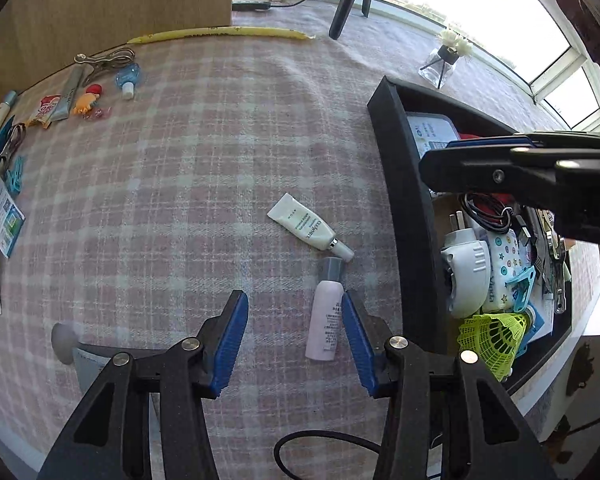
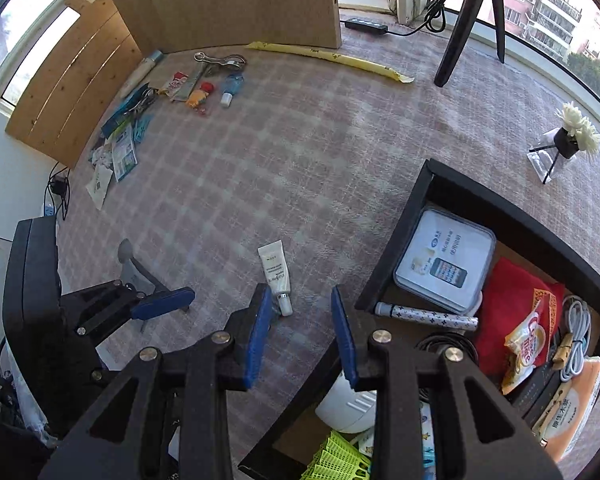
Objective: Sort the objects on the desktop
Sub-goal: 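Move the left tool to the pink bottle while the right tool approaches the white cream tube, then close the left tool on the pink bottle while the right tool grasps the white cream tube, then lift and carry the pink bottle and cream tube with both tools over the tray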
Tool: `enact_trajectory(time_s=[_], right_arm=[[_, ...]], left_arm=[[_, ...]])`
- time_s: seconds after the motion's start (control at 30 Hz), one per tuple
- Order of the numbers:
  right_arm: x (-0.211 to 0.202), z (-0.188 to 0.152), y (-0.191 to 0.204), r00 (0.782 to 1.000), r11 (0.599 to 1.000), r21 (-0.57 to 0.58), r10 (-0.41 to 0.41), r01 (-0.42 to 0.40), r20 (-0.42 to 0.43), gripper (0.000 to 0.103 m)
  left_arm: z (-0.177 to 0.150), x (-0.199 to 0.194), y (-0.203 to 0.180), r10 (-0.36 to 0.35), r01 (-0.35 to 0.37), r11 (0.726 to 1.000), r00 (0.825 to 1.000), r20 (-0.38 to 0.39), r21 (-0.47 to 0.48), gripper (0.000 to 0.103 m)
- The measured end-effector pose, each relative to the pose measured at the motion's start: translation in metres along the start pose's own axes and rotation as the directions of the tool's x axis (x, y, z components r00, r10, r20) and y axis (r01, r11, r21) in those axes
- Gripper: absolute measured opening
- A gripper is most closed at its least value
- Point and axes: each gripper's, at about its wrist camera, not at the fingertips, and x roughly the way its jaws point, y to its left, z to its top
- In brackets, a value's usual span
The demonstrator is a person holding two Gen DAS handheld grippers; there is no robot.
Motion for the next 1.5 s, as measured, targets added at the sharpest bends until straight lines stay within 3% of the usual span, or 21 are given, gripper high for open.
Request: enact_trajectory(time_s=[0.33,0.57,0.67,0.83,1.0,1.13,1.23,1.33,1.5], right_arm=[[0.058,0.010,0.009,0.992,1.000,-0.004,0.014,-0.015,-0.126,0.030],[0.079,0.009,0.010,0.987,0.999,0.019,0.034,-0.031,-0.160,0.030],[0.086,0.008,0.015,0.986,1.000,0.007,0.020,-0.019,-0.166,0.030],[0.095,0.006,0.030,0.985,0.999,-0.043,-0.036,0.029,-0.167,0.030],[0.097,-0.001,0.052,0.982,0.980,-0.153,-0.146,0.127,-0.121,0.030],[0.097,-0.008,0.064,0.973,0.957,-0.211,-0.221,0.202,-0.073,0.022],[0.094,-0.010,0.060,0.980,0.971,-0.158,-0.190,0.180,-0.049,0.022],[0.087,-0.013,0.046,0.995,0.996,-0.030,-0.090,0.089,-0.031,0.021],[0.067,-0.026,0.042,0.999,0.998,0.052,-0.028,0.026,0.034,0.021]], left_arm=[[-0.015,0.027,-0.004,-0.022,0.021,0.999,0.999,-0.024,-0.049,0.034],[-0.025,0.033,-0.002,0.003,-0.004,0.997,1.000,-0.011,-0.079,0.019],[-0.028,0.031,0.004,-0.001,0.000,0.995,1.000,-0.006,-0.095,0.019],[-0.031,0.027,0.021,0.012,-0.012,0.992,1.000,0.005,-0.129,0.019],[-0.038,0.023,0.042,0.008,-0.005,0.983,1.000,0.019,-0.184,0.019],[-0.045,0.020,0.057,-0.012,0.021,0.971,0.999,0.036,-0.239,0.019],[-0.050,0.018,0.060,-0.009,0.020,0.966,0.999,0.044,-0.257,0.019],[-0.056,0.016,0.063,-0.024,0.038,0.958,0.998,0.051,-0.284,0.019],[-0.054,0.006,0.071,-0.026,0.045,0.953,0.997,0.070,-0.300,0.019]])
